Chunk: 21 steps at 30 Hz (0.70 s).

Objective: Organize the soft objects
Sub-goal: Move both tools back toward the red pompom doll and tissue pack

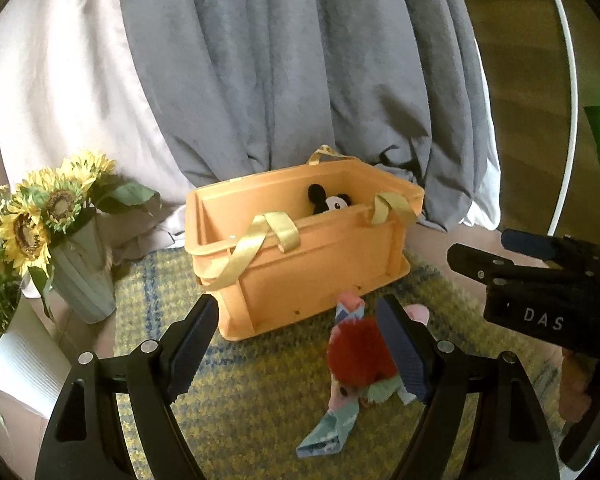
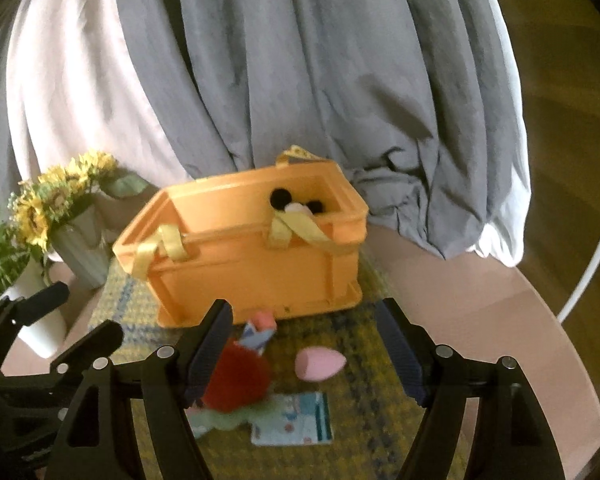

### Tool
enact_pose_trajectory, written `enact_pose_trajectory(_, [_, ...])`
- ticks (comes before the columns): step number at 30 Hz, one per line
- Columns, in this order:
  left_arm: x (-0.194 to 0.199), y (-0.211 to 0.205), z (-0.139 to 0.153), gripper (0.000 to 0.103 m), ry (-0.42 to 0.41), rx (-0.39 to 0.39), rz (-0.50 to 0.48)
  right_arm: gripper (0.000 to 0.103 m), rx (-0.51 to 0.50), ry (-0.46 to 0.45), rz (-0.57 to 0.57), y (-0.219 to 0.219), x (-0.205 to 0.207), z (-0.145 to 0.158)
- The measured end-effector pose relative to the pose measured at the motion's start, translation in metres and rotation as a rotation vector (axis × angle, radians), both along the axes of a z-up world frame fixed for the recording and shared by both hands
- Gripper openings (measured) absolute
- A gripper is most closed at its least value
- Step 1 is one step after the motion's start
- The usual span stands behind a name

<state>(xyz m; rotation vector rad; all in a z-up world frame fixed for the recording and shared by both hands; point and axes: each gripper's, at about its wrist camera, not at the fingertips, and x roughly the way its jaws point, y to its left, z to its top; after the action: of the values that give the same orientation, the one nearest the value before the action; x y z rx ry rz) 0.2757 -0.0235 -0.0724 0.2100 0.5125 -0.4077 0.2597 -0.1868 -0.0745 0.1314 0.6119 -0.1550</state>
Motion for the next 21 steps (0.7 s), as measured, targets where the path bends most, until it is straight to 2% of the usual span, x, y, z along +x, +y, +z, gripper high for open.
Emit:
enact_pose_trajectory(11, [0.0,0.001,-0.027,0.081,0.026,0.047,-0.107,0.075,-0.002,0.092,-0.038,0.01,-0.015,-0.032])
enact_pose_trajectory(21, [0.016,0.0,-0.053,0.081,0.097,0.078,-0.211,0.075,0.039,0.21,-0.048,0.024,-0.02,-0.07])
